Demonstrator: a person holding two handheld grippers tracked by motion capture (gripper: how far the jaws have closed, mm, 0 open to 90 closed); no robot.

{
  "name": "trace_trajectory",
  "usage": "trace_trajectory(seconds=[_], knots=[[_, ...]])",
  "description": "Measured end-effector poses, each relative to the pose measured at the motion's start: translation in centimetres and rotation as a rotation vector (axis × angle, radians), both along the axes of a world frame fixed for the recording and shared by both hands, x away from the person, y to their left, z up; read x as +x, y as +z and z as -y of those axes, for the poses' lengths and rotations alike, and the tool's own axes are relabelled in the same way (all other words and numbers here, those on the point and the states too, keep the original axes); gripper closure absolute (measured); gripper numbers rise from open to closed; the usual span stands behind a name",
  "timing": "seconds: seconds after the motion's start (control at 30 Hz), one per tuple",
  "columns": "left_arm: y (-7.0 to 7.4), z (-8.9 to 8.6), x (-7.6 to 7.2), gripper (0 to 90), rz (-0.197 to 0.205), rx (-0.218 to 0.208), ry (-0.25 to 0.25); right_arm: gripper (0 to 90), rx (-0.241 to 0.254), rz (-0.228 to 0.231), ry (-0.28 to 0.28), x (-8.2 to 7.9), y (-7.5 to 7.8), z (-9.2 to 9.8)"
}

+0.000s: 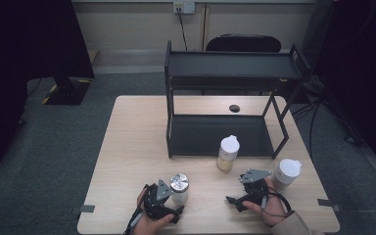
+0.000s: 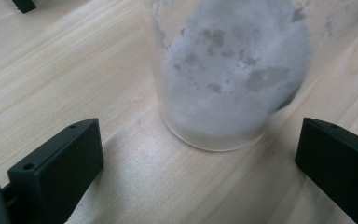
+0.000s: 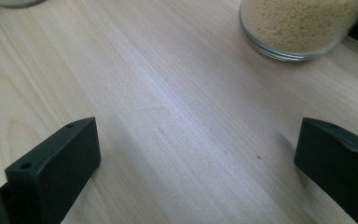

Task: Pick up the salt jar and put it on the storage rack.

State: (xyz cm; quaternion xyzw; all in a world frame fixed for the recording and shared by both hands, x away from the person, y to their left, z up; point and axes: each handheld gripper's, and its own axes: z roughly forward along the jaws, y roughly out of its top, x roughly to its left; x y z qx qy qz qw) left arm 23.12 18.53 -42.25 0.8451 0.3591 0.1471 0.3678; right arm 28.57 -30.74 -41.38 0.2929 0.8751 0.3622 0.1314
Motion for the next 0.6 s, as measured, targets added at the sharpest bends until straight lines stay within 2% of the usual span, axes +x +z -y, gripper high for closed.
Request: trace_trajectory(seconds=[0.6], knots=[[0.12,0.0,0.11,0.5,-0.008,-0.003,0.005,0.0,0.0,0.0,0.0,0.0,0.0,0.0]])
